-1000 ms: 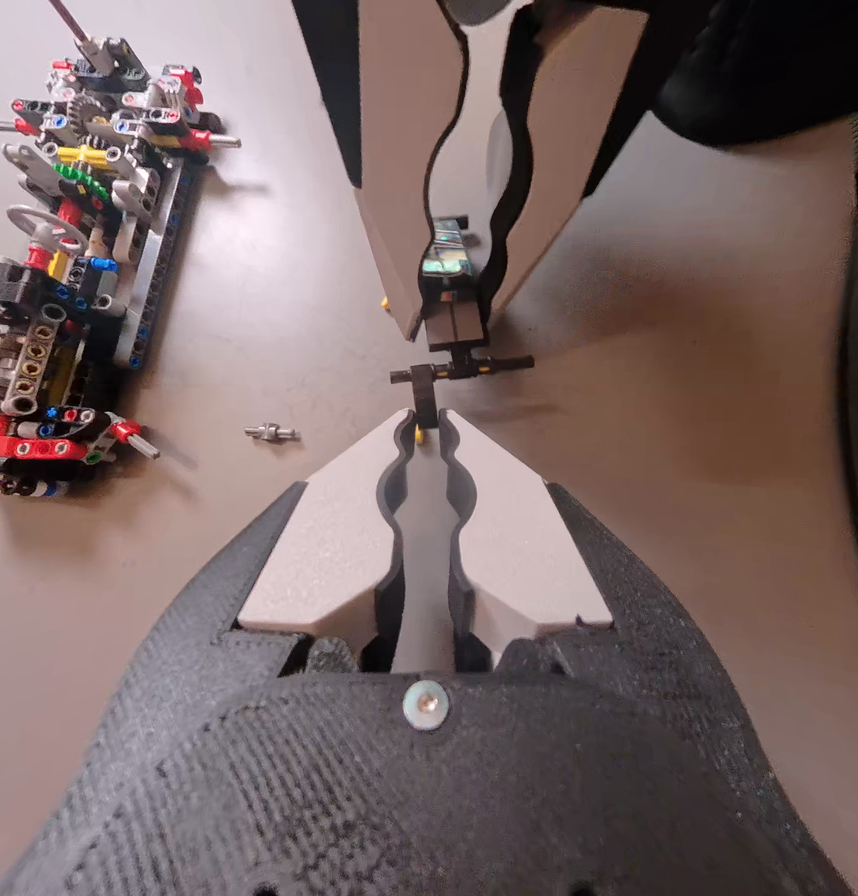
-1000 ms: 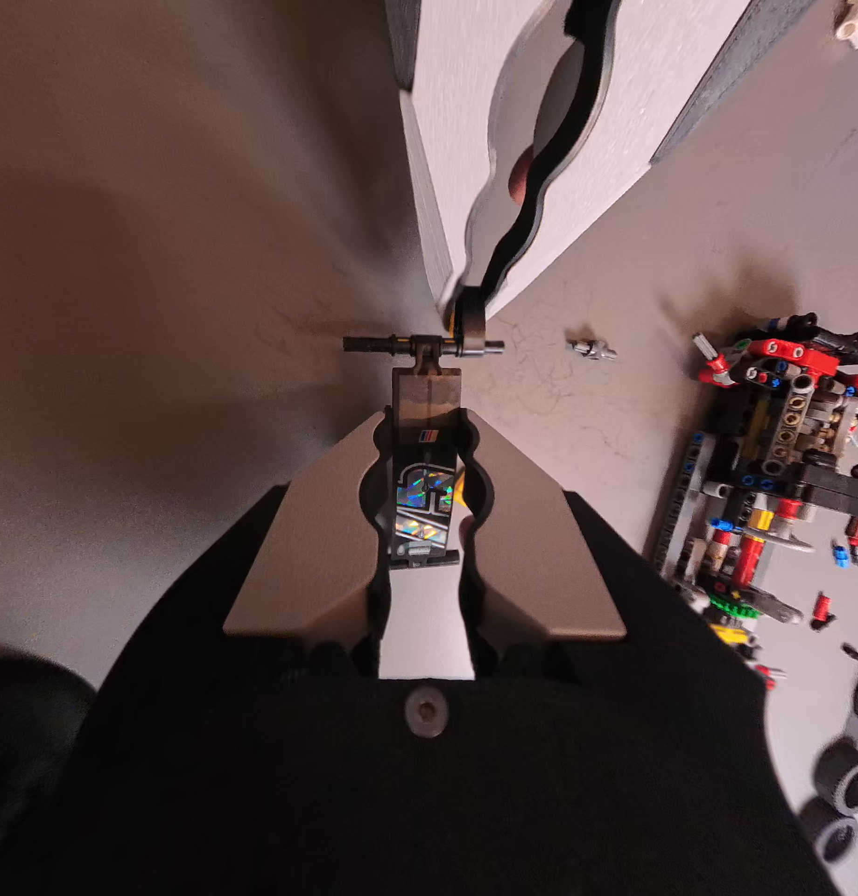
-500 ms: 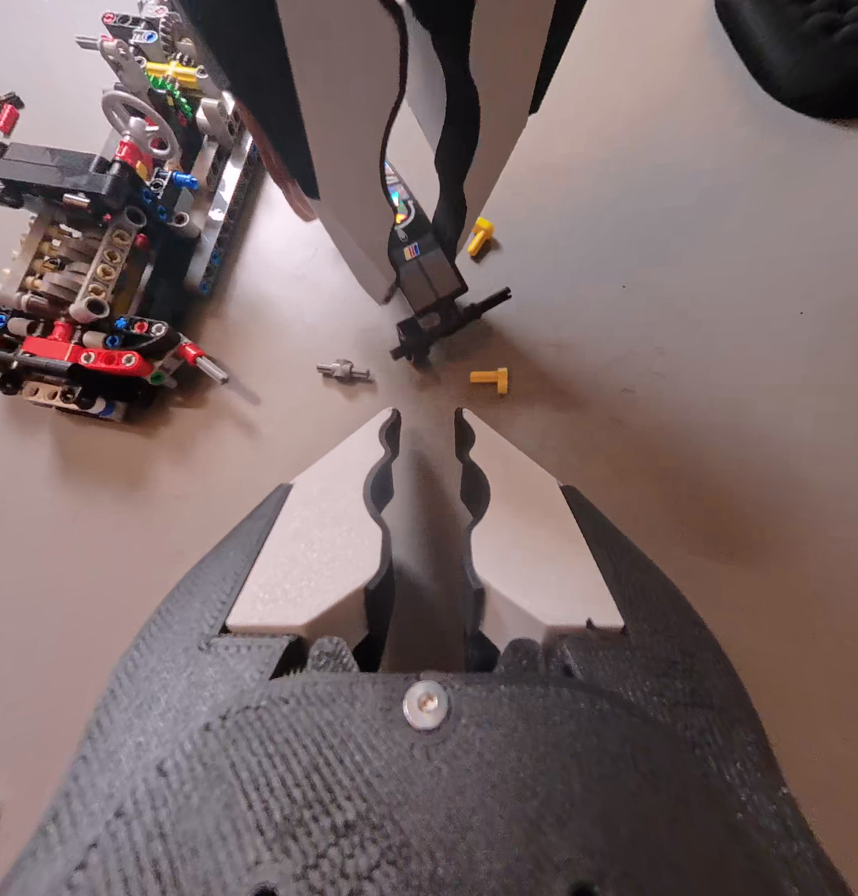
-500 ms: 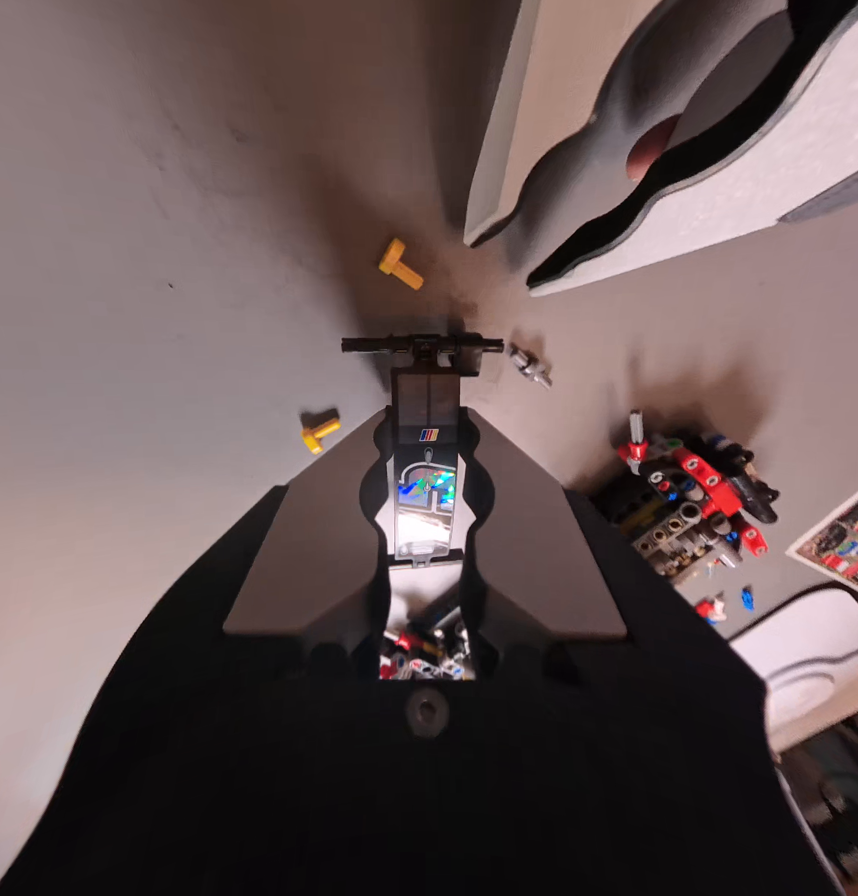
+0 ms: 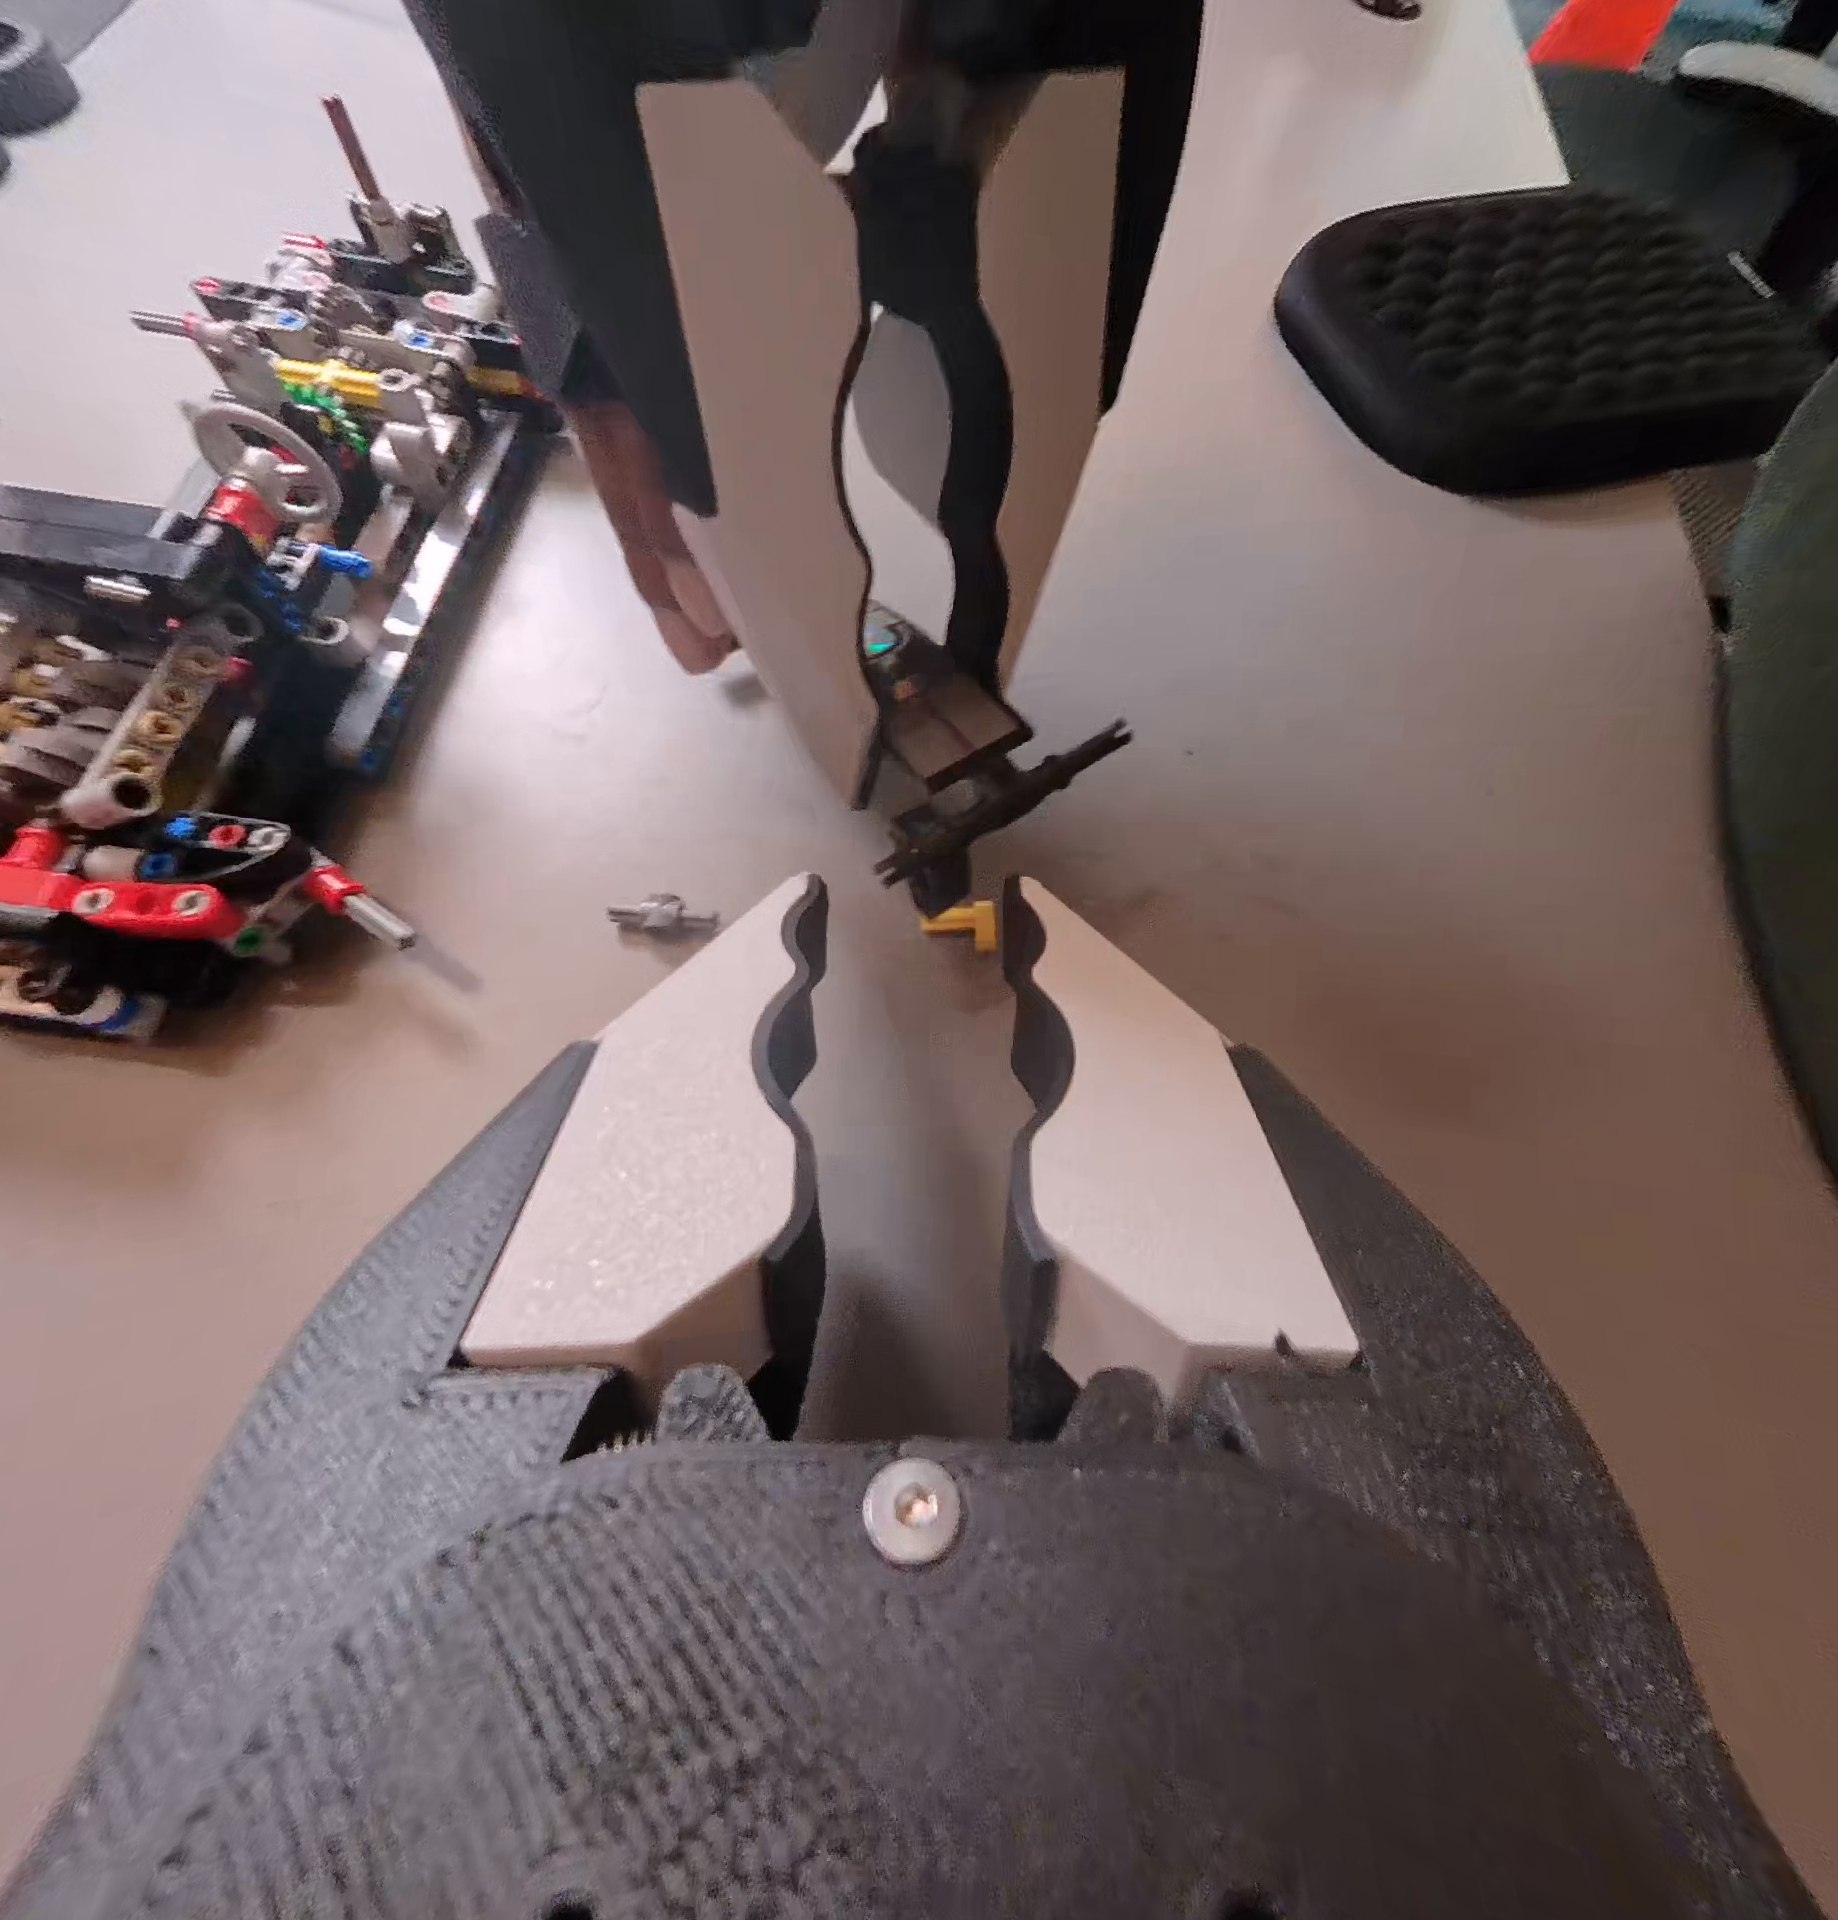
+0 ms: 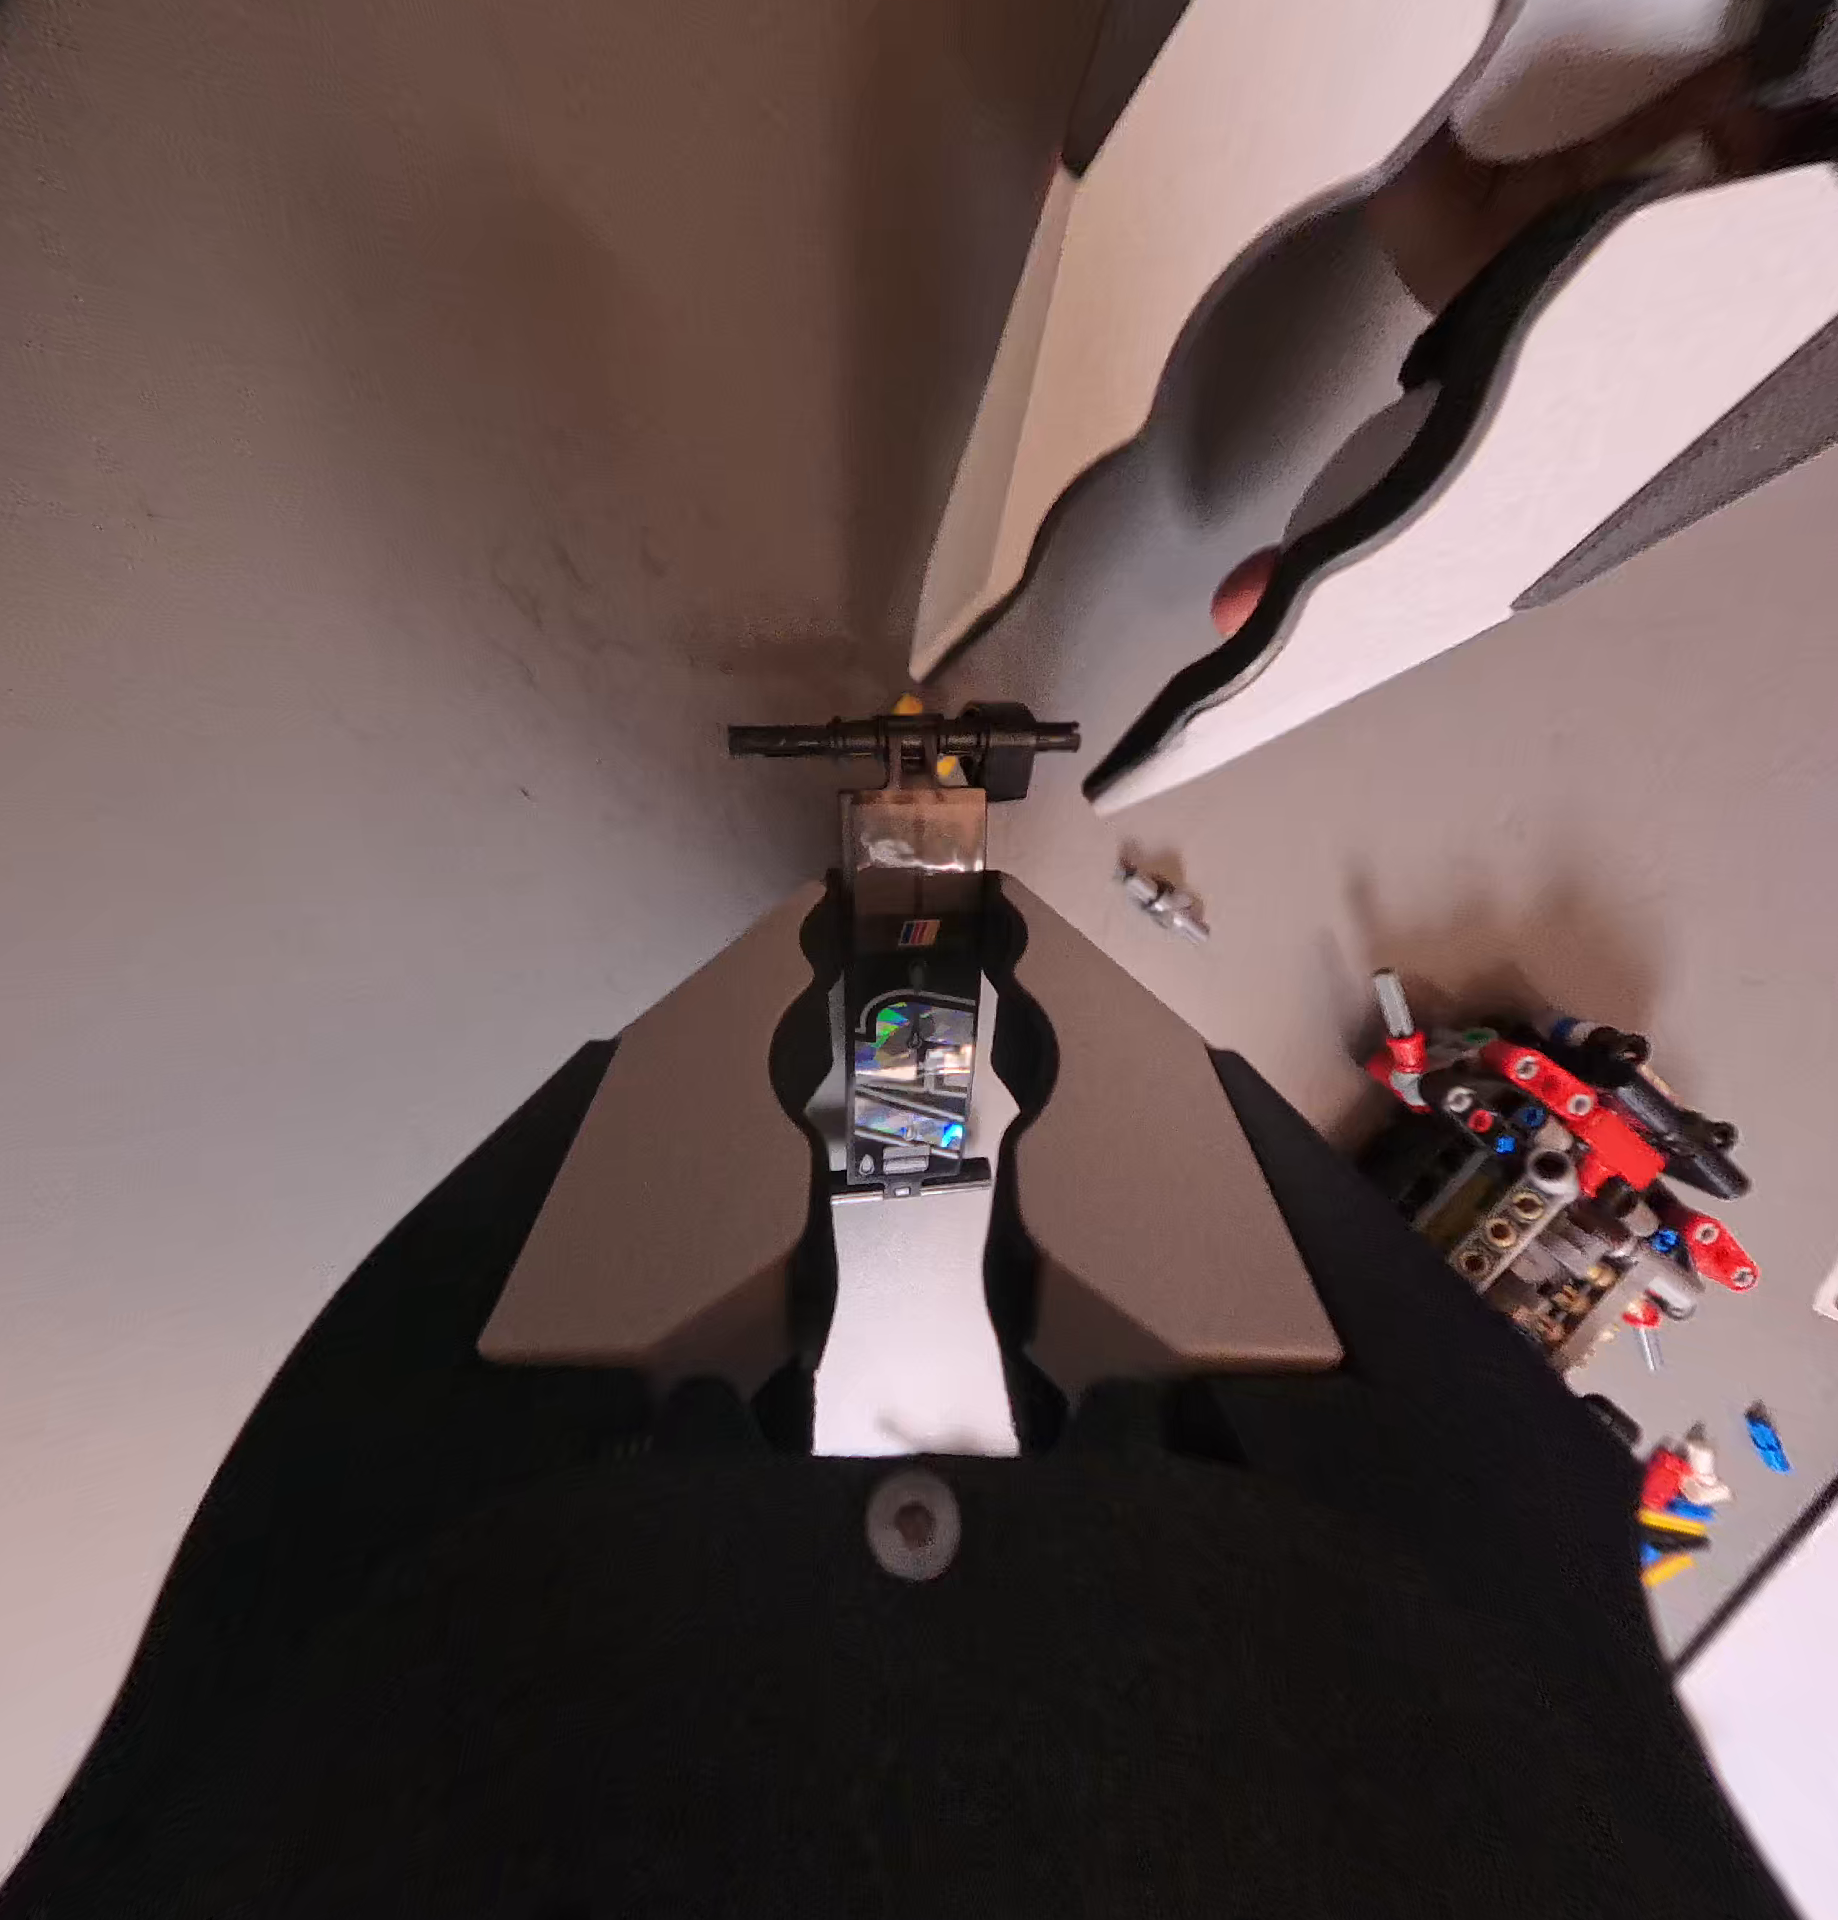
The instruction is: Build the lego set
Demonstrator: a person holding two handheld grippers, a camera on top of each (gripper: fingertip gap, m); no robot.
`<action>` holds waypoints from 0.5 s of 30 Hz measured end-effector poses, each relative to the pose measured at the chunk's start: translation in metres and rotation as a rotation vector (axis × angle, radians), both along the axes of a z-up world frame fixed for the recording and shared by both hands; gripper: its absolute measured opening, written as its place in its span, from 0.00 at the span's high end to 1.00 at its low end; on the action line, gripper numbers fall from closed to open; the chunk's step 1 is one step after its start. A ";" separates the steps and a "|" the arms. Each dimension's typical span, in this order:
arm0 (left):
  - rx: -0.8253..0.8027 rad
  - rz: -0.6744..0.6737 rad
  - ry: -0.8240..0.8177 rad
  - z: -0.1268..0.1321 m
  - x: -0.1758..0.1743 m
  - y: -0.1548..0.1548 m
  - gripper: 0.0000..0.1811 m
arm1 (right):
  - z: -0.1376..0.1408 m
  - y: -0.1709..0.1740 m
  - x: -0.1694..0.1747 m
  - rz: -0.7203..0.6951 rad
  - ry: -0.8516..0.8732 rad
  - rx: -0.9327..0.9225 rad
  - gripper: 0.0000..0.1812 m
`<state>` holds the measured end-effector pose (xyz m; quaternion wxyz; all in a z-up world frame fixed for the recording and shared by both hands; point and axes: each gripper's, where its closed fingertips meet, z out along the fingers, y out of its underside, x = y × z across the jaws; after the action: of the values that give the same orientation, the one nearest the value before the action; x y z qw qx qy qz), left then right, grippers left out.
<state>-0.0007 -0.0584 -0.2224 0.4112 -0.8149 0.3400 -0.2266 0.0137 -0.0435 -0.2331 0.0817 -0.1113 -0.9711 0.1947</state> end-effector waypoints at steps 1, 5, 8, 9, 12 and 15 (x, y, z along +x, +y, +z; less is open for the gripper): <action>-0.021 -0.002 -0.002 -0.004 0.002 -0.001 0.83 | -0.005 0.002 0.000 0.001 -0.003 0.014 0.87; -0.060 0.002 0.046 -0.016 0.002 -0.002 0.96 | -0.017 0.017 -0.002 0.005 -0.006 0.127 0.87; -0.059 0.001 0.051 -0.016 0.004 -0.002 0.97 | -0.017 0.024 -0.004 0.024 -0.015 0.201 0.87; -0.059 0.001 0.057 -0.017 0.003 -0.002 0.97 | -0.018 0.025 -0.004 0.034 -0.018 0.219 0.87; -0.051 0.022 0.073 -0.017 -0.002 0.001 0.97 | -0.018 0.029 -0.006 0.067 -0.025 0.282 0.87; -0.046 0.045 0.093 -0.019 -0.008 0.003 0.96 | -0.019 0.036 -0.007 0.107 -0.036 0.364 0.87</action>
<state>-0.0087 -0.0554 -0.2412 0.3809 -0.8412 0.3350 -0.1871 0.0069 -0.0072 -0.2516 0.0726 -0.0465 -0.9961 0.0176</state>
